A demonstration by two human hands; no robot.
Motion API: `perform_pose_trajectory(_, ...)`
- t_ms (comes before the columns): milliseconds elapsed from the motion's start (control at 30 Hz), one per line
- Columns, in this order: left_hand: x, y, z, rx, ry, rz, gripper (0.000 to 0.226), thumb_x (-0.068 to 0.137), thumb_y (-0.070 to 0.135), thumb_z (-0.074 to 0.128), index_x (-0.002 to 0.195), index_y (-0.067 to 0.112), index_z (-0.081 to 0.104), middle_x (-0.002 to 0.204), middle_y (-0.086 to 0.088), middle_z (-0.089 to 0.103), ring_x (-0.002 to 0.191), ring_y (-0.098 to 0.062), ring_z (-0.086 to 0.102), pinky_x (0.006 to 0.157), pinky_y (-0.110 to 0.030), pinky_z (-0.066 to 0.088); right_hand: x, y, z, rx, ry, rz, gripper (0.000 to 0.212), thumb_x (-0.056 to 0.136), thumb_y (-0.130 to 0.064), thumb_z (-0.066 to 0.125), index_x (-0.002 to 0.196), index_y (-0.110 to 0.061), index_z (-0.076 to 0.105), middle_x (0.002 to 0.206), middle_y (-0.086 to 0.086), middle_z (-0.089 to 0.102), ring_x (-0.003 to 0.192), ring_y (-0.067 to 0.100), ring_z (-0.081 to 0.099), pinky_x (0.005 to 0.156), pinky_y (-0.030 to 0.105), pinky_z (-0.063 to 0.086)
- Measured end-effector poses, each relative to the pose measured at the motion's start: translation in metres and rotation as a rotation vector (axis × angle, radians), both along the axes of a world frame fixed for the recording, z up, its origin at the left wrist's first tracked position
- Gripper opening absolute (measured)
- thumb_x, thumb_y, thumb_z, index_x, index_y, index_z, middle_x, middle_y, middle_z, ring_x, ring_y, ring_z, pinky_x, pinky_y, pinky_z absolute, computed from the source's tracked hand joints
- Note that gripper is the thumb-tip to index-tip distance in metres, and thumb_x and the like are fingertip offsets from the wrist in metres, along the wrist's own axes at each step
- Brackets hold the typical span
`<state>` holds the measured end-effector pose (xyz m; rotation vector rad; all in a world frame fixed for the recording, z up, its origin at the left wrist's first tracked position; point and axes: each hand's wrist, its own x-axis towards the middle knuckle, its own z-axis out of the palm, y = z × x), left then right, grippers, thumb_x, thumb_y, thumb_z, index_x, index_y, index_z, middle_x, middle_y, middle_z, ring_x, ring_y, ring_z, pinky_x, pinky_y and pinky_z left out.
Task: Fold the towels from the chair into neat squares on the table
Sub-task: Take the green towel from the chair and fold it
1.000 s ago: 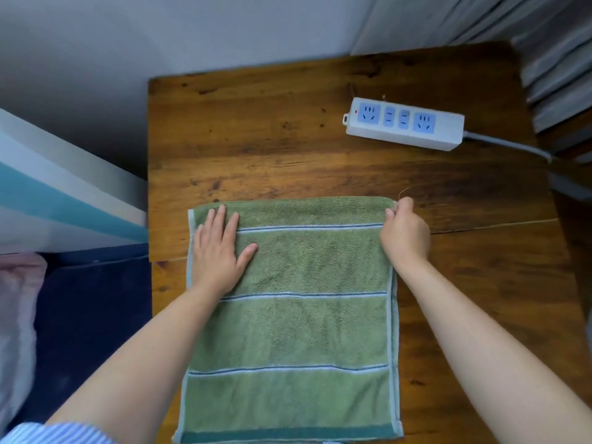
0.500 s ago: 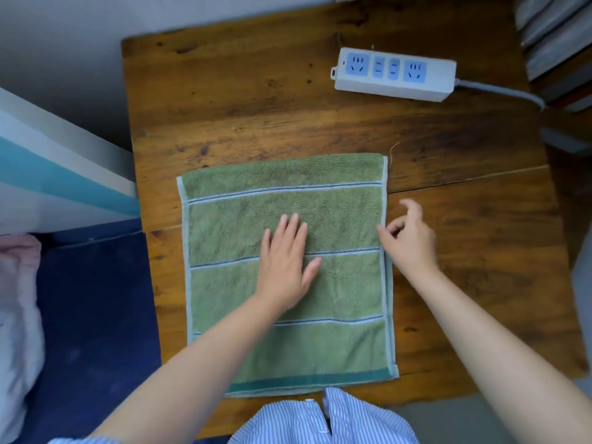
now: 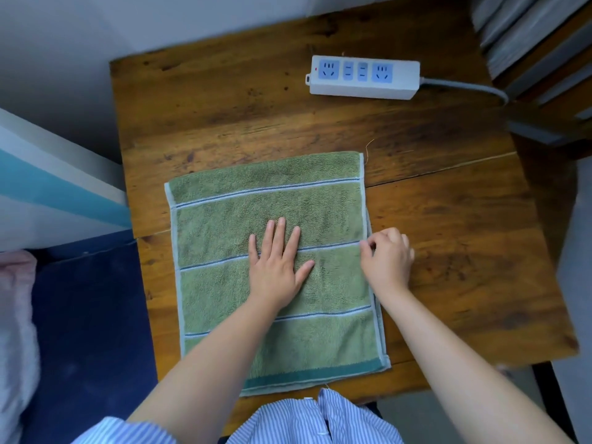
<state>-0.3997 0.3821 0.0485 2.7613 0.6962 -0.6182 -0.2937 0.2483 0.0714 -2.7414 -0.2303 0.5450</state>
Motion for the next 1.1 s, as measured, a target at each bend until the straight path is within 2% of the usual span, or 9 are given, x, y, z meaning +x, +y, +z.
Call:
perform_pose_trajectory(133, -0.002, 0.001, -0.001, 0.028, -0.058, -0.022, 0.094, 0.070, 0.071, -0.027, 0.143, 0.025, 0.010, 0.151, -0.002, 0.000, 0.145, -0.027, 0.013, 0.104, -0.037, -0.022, 0.008, -0.009, 0.000, -0.072, 0.009, -0.024, 0.019, 0.090, -0.017, 0.052, 0.091, -0.002, 0.063, 0.113, 0.014, 0.055, 0.112, 0.030, 0.042, 0.089, 0.036, 0.027)
perform_pose_trajectory(233, -0.005, -0.001, -0.005, -0.011, -0.038, -0.021, 0.106, 0.050, 0.071, -0.042, 0.142, 0.028, -0.010, 0.141, 0.002, -0.028, 0.141, -0.020, -0.019, 0.101, -0.038, -0.030, 0.002, -0.010, -0.005, -0.069, -0.034, 0.019, 0.019, 0.090, -0.016, 0.053, 0.092, 0.001, 0.063, 0.107, 0.018, 0.057, 0.107, 0.034, 0.048, 0.088, 0.039, 0.029)
perform_pose_trajectory(300, -0.002, 0.001, -0.004, -0.021, -0.025, -0.013, 0.115, 0.045, 0.069, -0.047, 0.146, 0.029, -0.009, 0.142, 0.003, -0.030, 0.145, -0.022, -0.015, 0.104, -0.041, -0.024, -0.001, -0.010, -0.006, -0.026, -0.073, 0.026, 0.019, 0.089, -0.015, 0.055, 0.091, 0.003, 0.062, 0.101, 0.022, 0.059, 0.102, 0.037, 0.051, 0.086, 0.042, 0.033)
perform_pose_trajectory(500, -0.008, 0.000, 0.002, -0.034, 0.005, -0.047, 0.101, 0.064, 0.074, -0.018, 0.148, 0.021, 0.000, 0.155, -0.002, -0.012, 0.146, -0.023, -0.007, 0.108, -0.044, -0.017, -0.021, -0.033, 0.000, -0.050, 0.049, 0.088, 0.028, 0.088, -0.027, 0.057, 0.088, 0.000, 0.062, 0.102, 0.015, 0.056, 0.103, 0.031, 0.047, 0.090, 0.037, 0.030)
perform_pose_trajectory(667, -0.042, -0.008, 0.000, -0.043, 0.032, -0.154, 0.083, 0.093, 0.057, -0.001, 0.126, 0.005, 0.055, 0.134, -0.016, 0.054, 0.124, -0.032, 0.051, 0.108, -0.042, 0.003, -0.051, -0.048, -0.003, -0.035, 0.061, 0.047, 0.025, 0.088, -0.022, 0.058, 0.083, 0.002, 0.063, 0.101, 0.016, 0.057, 0.103, 0.031, 0.048, 0.088, 0.037, 0.029)
perform_pose_trajectory(833, -0.074, -0.004, -0.007, -0.077, 0.081, -0.120, 0.085, 0.093, 0.055, -0.001, 0.124, 0.001, 0.056, 0.135, -0.014, 0.052, 0.124, -0.031, 0.050, 0.114, -0.036, -0.011, -0.052, -0.052, -0.004, -0.086, 0.040, 0.059, 0.026, 0.092, -0.023, 0.050, 0.089, 0.000, 0.063, 0.107, 0.014, 0.056, 0.107, 0.029, 0.045, 0.088, 0.035, 0.026)
perform_pose_trajectory(933, -0.078, -0.003, -0.005, -0.044, 0.060, -0.044, 0.091, 0.089, 0.059, -0.010, 0.133, 0.003, 0.046, 0.144, -0.009, 0.035, 0.132, -0.024, 0.027, 0.113, -0.034, -0.016, -0.049, -0.055, -0.006, -0.135, 0.031, 0.064, 0.026, 0.094, -0.023, 0.048, 0.092, -0.002, 0.063, 0.109, 0.013, 0.055, 0.108, 0.028, 0.044, 0.090, 0.036, 0.026)
perform_pose_trajectory(1033, -0.083, -0.007, -0.015, 0.038, -0.015, -0.049, 0.101, 0.063, 0.071, -0.035, 0.140, 0.013, -0.006, 0.149, 0.000, -0.014, 0.132, -0.018, -0.021, 0.096, -0.029, -0.040, -0.053, -0.054, -0.008, -0.162, 0.018, 0.039, 0.027, 0.094, -0.027, 0.046, 0.098, -0.004, 0.061, 0.111, 0.012, 0.056, 0.108, 0.027, 0.045, 0.090, 0.037, 0.028)
perform_pose_trajectory(1100, -0.083, -0.003, -0.015, 0.014, -0.009, -0.085, 0.104, 0.056, 0.073, -0.038, 0.139, 0.015, -0.013, 0.147, 0.001, -0.021, 0.131, -0.018, -0.028, 0.092, -0.027, -0.043, -0.057, -0.054, -0.007, -0.151, 0.002, 0.023, 0.029, 0.093, -0.028, 0.049, 0.108, -0.005, 0.057, 0.117, 0.012, 0.055, 0.111, 0.028, 0.045, 0.093, 0.038, 0.029)
